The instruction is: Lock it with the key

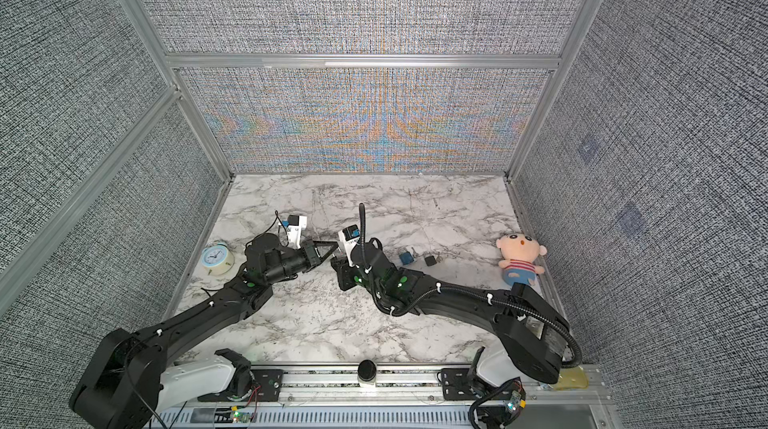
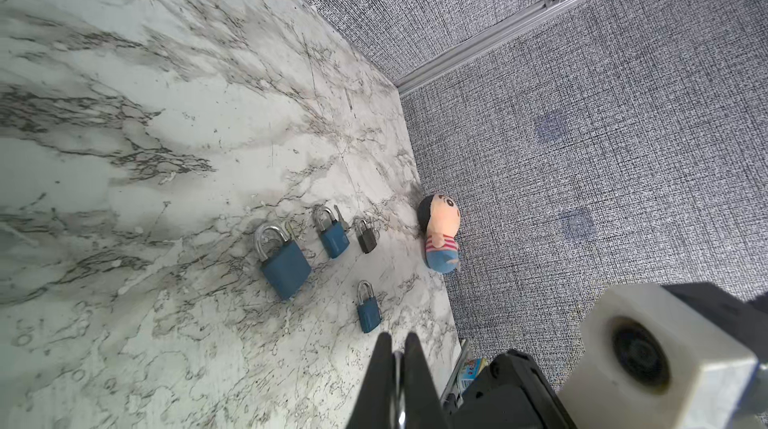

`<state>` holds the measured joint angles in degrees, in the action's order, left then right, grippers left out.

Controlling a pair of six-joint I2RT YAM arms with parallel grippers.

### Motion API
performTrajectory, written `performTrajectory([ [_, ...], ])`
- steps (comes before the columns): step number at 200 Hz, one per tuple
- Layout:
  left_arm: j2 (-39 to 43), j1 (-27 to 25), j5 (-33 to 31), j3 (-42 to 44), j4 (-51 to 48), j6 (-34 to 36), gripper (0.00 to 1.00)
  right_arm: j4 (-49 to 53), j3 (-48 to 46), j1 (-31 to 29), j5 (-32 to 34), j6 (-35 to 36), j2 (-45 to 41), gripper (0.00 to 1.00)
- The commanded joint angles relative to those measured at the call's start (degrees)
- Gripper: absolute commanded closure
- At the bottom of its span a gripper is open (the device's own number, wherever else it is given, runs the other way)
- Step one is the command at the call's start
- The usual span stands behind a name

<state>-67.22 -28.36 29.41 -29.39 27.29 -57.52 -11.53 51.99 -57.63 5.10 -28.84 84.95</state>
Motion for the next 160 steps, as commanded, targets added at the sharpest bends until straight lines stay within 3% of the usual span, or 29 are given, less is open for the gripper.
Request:
performTrajectory([
  [1,0.76,0.06,0.25,0.21,3.03,-0.83,1.0,-0.64,-0.15,0.14,3.22,-0.69,-0.38,0.99],
  [33,2.31,0.13,-1.23,-0.35,0.05,1.37,1.0,-1.64,-1.56,0.18,2.05,-0.97,-1.96,1.0],
  [48,3.86,0.26,-4.11,-1.18,-3.58,3.04,0.69,-1.16,-2.24,0.88,-1.0,-0.95,-3.44,1.0],
  [72,7.36,0.75,-9.15,-1.77,-8.46,9.07,0.55,2.44,-2.28,3.44,-8.69,-1.4,-5.81,1.0],
  [101,10.54,0.91,-11.05,-2.28,-12.58,15.94,0.52,6.3,-2.04,7.25,-22.41,0.12,-7.92,1.0],
  [133,13.41,0.94,-5.03,-0.36,-7.86,19.28,0.54,10.38,-0.96,11.45,-37.82,2.28,-8.49,1.0],
  [160,13.66,0.88,1.87,0.63,-2.27,19.05,0.55,12.03,-0.14,14.12,-46.21,3.13,-8.31,1.0],
])
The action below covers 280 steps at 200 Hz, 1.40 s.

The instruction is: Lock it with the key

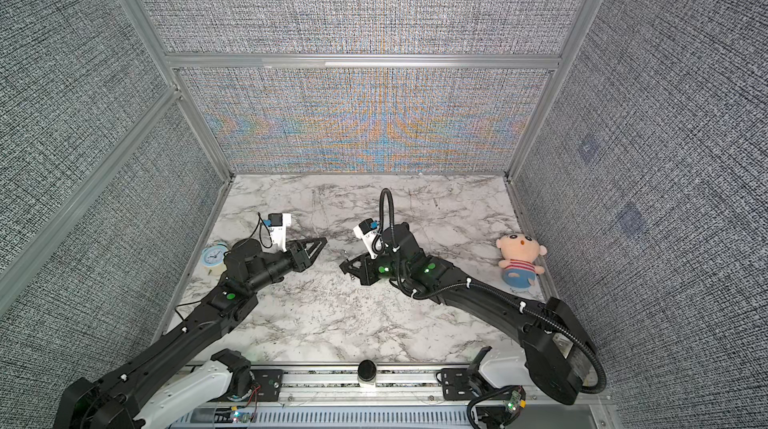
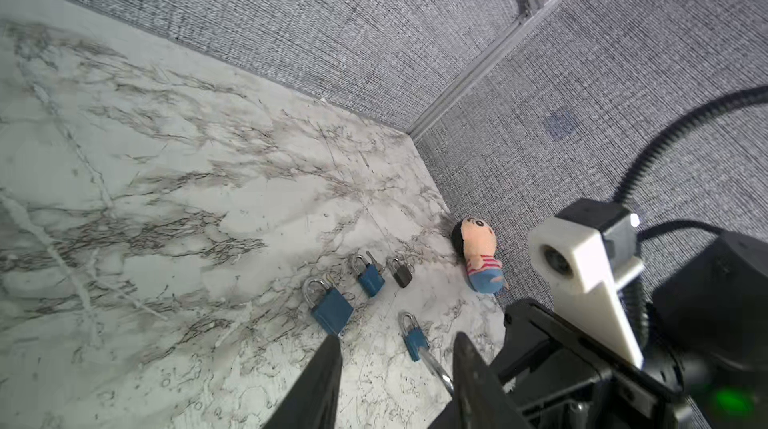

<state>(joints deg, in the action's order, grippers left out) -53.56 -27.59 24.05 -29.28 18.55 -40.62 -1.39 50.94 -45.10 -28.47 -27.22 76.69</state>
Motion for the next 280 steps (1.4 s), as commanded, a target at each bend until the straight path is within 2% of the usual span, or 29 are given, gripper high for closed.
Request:
performTrajectory([
  [1,-0.03,0.1,7.54,0.53,6.67,2.1,0.55,1.86,0.91,1.68,-12.91,1.53,0.0,1.0],
  [35,-3.57,0.12,15.73,-0.23,10.93,0.86,0.56,1.39,1.27,3.35,-19.82,1.02,0.89,1.0],
  [60,-5.39,0.09,18.94,-0.12,13.9,0.15,0.56,0.89,1.47,3.79,-23.97,0.55,1.96,1.0],
  [89,-7.11,0.06,21.77,0.18,16.32,-0.14,0.56,0.71,1.62,4.1,-25.89,0.24,3.03,1.0],
  [143,-10.18,-0.07,27.98,0.62,17.67,-0.77,0.64,-1.56,1.62,6.36,-29.91,-2.0,3.55,1.0],
  [220,-11.37,-0.09,29.27,0.71,15.58,1.01,0.72,0.06,1.62,8.02,-29.98,-1.78,3.52,1.0],
  [280,-10.69,-0.05,27.93,0.8,12.98,2.3,0.74,1.64,1.62,8.77,-29.64,-1.11,2.69,1.0],
])
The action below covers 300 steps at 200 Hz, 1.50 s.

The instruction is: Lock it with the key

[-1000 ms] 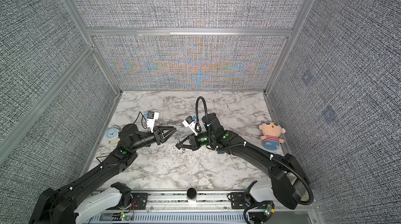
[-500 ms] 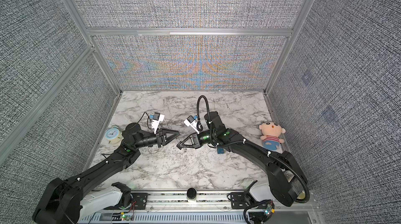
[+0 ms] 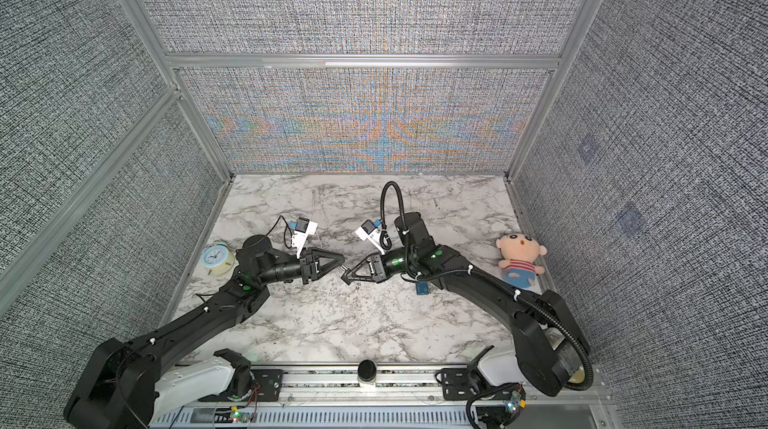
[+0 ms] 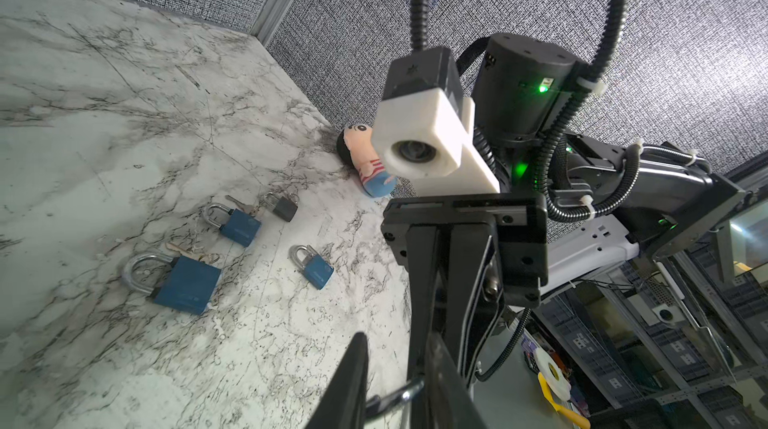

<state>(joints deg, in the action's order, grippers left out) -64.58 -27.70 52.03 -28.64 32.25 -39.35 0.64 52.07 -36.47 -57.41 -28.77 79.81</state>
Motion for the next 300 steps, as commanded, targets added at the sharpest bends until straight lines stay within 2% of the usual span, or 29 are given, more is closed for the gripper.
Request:
performTrajectory([
  [1,0.33,0.08,-0.07,0.17,-0.76,1.03,0.74,-0.39,0.48,0.2,-0.69,0.5,-0.44,1.0],
  [150,1.33,0.1,-0.82,-0.01,-2.81,1.56,0.84,1.39,2.51,0.74,0.45,1.58,-0.81,1.0],
  [202,1.99,0.02,-1.69,-0.27,-3.24,1.66,0.84,1.7,2.46,0.77,0.45,1.72,-0.54,1.0],
  [243,2.66,0.06,-2.73,-0.67,-2.85,1.25,0.76,1.94,2.33,0.72,0.53,1.67,-0.17,1.0],
  [273,1.98,0.02,-2.29,-1.19,-2.89,1.21,0.77,1.97,2.24,0.73,0.63,1.78,-0.31,1.0],
  [300,1.06,0.04,-1.82,-1.24,-2.72,1.22,0.82,2.06,2.33,0.78,0.81,1.95,-0.33,1.0],
])
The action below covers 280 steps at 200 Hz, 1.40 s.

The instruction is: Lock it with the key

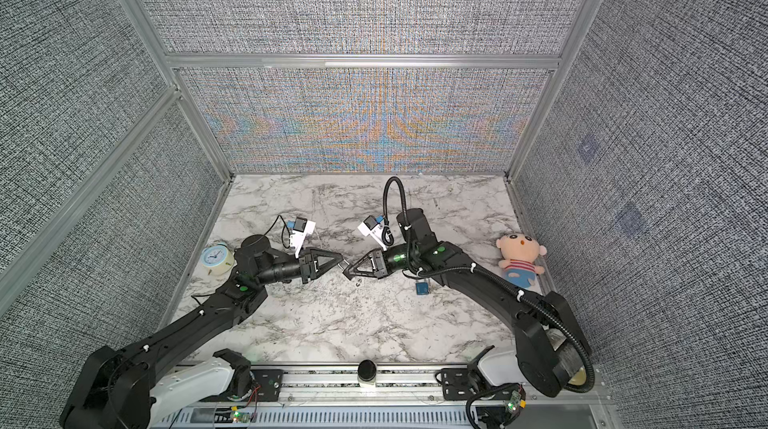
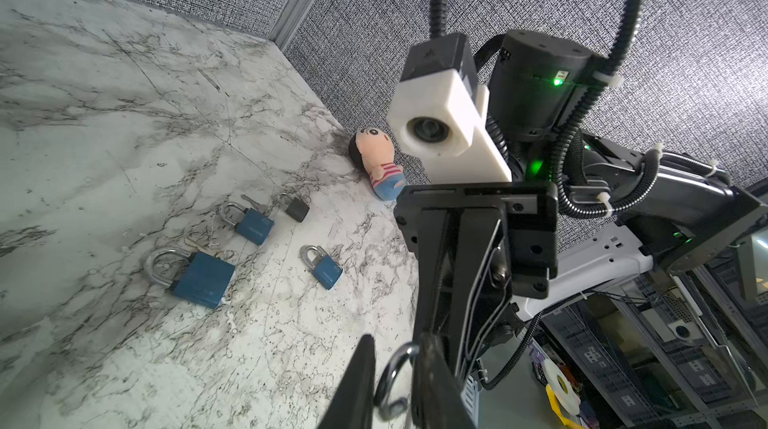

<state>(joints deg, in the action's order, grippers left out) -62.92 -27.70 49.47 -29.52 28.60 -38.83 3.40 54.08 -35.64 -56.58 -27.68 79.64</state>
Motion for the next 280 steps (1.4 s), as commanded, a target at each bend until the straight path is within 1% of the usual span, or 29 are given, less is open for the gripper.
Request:
performTrajectory([
  [1,-0.57,0.07,0.77,-0.37,0.93,0.73,0.82,-0.68,0.32,-0.09,-0.02,0.86,-0.12,1.0],
  [18,-0.97,0.04,0.8,-0.03,0.84,0.93,0.86,-0.7,0.32,-0.07,0.0,0.83,-0.16,1.0],
  [28,-1.1,0.03,0.8,0.16,0.93,0.95,0.9,-0.69,0.31,-0.06,0.1,0.88,-0.06,1.0],
  [74,-1.26,0.1,0.89,0.25,0.76,1.07,1.0,-1.18,0.41,-0.13,0.15,0.49,0.0,1.0],
  [156,-2.03,0.1,0.45,1.39,1.63,1.48,1.0,-7.8,-0.64,-0.12,-3.75,-5.21,-1.97,1.0],
  [164,-2.09,0.1,0.37,1.39,1.69,1.51,1.0,-8.88,-2.47,-0.1,-4.24,-5.93,-2.08,1.0],
  [203,-1.93,0.08,-0.07,2.01,2.16,1.78,1.0,-15.29,-4.37,-0.07,-7.44,-10.19,-1.8,1.0],
  [245,-1.66,0.06,-0.52,2.36,1.9,2.18,1.0,-17.27,-5.28,-0.11,-7.76,-11.46,-2.5,1.0],
  [280,-1.7,0.06,0.08,2.89,2.95,1.3,1.0,-19.22,-5.46,-0.07,-6.77,-12.95,-2.18,1.0],
])
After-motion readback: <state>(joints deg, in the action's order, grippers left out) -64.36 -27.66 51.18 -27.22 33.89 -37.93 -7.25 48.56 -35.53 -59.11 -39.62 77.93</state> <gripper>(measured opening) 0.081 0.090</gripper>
